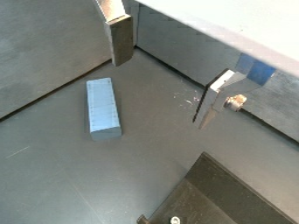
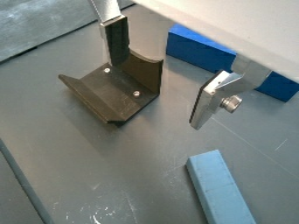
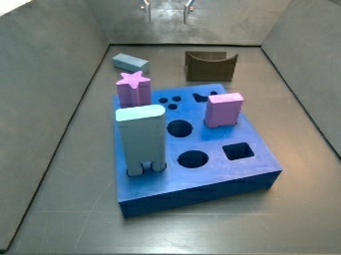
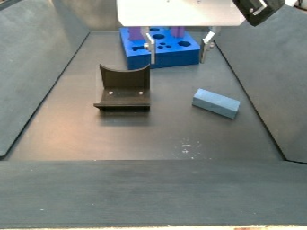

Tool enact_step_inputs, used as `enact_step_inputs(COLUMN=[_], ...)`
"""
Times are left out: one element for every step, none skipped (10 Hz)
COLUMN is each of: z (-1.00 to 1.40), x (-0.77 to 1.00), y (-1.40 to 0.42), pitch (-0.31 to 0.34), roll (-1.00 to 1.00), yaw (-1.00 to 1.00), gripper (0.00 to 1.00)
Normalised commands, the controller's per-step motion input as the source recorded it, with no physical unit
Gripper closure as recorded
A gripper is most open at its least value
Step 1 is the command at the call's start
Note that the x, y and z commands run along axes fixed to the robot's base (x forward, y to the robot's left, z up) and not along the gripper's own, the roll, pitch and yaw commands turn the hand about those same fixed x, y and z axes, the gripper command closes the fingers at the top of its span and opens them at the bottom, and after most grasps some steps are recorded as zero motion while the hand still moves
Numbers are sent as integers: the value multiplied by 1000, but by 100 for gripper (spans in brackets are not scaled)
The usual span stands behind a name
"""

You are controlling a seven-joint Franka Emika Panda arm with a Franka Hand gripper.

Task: Pick up the rectangle object. Move up. Place the rectangle object on the fixture. Regrasp the rectangle object. Move to above the board. Insert the rectangle object.
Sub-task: Pick up the rectangle object.

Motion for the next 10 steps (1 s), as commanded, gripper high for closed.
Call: enact_step_inputs(z=[0, 31, 0, 0, 0, 0, -17, -69, 0, -143], x=[-46, -260, -643, -423, -26, -717, -786, -711, 0, -411], y=[-171, -220, -77, -3, 0, -66, -26, -123, -17, 0], pitch=[0, -6, -60, -40, -20, -366, -306, -277, 0, -111], roll=[0, 23, -43, -223, -6, 51, 74, 77, 0, -57], yaw=[69, 54, 0, 0, 0, -63, 0, 0, 0, 209], gripper=[0, 0, 0, 0, 0, 0, 0, 0, 0, 0])
